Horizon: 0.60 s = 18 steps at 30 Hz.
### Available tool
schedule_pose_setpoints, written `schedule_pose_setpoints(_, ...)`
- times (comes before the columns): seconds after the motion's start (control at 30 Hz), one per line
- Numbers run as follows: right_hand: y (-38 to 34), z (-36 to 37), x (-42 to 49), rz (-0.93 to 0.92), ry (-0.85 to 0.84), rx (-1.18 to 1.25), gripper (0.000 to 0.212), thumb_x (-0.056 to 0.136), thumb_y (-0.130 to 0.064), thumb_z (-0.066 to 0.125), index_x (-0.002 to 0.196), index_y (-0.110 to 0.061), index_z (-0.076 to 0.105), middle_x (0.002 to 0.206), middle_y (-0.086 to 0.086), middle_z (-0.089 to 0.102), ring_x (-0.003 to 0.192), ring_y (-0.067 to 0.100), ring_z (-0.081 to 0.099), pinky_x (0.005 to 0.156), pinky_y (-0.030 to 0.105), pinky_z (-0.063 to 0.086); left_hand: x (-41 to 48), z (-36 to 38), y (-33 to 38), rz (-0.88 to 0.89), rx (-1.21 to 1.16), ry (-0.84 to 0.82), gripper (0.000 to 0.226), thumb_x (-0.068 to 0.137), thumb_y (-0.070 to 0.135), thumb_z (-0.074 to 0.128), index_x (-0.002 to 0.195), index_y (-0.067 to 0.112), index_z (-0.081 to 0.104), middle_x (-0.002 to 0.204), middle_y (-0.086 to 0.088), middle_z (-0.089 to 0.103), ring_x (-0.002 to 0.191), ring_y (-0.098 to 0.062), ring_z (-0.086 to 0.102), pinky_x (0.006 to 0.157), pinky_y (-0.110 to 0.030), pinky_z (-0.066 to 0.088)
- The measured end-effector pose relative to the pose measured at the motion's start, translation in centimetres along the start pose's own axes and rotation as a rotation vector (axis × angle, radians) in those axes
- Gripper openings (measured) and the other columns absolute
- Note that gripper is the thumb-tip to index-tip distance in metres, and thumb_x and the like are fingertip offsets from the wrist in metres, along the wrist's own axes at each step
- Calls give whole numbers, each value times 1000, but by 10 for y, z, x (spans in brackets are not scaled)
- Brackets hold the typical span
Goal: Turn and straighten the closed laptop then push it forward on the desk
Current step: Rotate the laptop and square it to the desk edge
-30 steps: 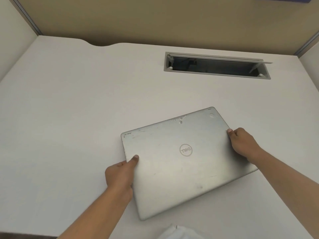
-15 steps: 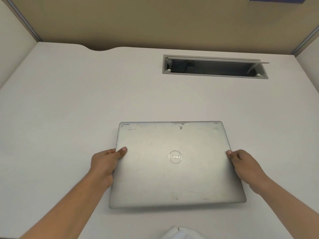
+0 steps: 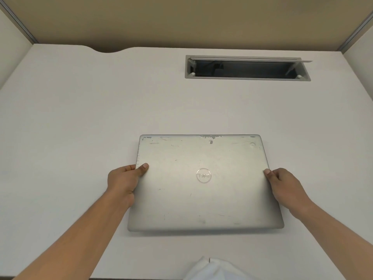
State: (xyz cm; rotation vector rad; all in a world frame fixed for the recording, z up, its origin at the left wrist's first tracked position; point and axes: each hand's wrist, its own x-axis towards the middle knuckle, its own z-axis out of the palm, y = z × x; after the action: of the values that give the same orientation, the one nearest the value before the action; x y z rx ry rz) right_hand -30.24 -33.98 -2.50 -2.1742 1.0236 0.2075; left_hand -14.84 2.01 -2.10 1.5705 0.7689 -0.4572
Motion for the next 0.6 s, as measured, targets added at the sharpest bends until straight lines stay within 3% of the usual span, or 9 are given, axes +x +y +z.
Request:
schedule_pose_setpoints(0.2, 0, 3, 0, -7, 47, -11, 41, 97, -42, 43, 68, -14, 41, 63, 2, 51, 61, 21, 48, 53, 35, 33, 0, 8, -9, 90, 77, 81, 35, 73, 21, 85, 100, 5, 70, 100, -10, 73, 85, -26, 65, 90, -43, 56)
schedule_pose_setpoints(0.37, 5, 6, -5, -59, 64, -90, 40, 90, -52, 53, 80, -13, 48, 74, 5, 59, 71, 25, 57, 57, 36, 41, -1, 14, -19, 234, 189, 157, 28, 78, 24, 80, 100, 12, 68, 82, 6, 66, 72, -10, 60, 62, -25, 45)
schedule_pose_setpoints(0.5, 6, 5, -8, -147, 136, -174, 37, 87, -52, 55, 77, -18, 46, 72, 2, 58, 66, 20, 56, 54, 34, 39, -9, 14, -26, 394, 408, 186, 24, 83, 33, 70, 102, 19, 65, 92, 6, 66, 90, -21, 64, 76, -34, 48)
schedule_pose_setpoints(0.6, 7, 9, -12, -166, 182, -229, 39, 87, -56, 50, 79, -18, 46, 75, 2, 57, 66, 20, 54, 53, 34, 37, -16, 15, -35, 534, 572, 179, 42, 86, 39, 65, 120, 14, 58, 113, -4, 59, 105, -25, 56, 88, -38, 46)
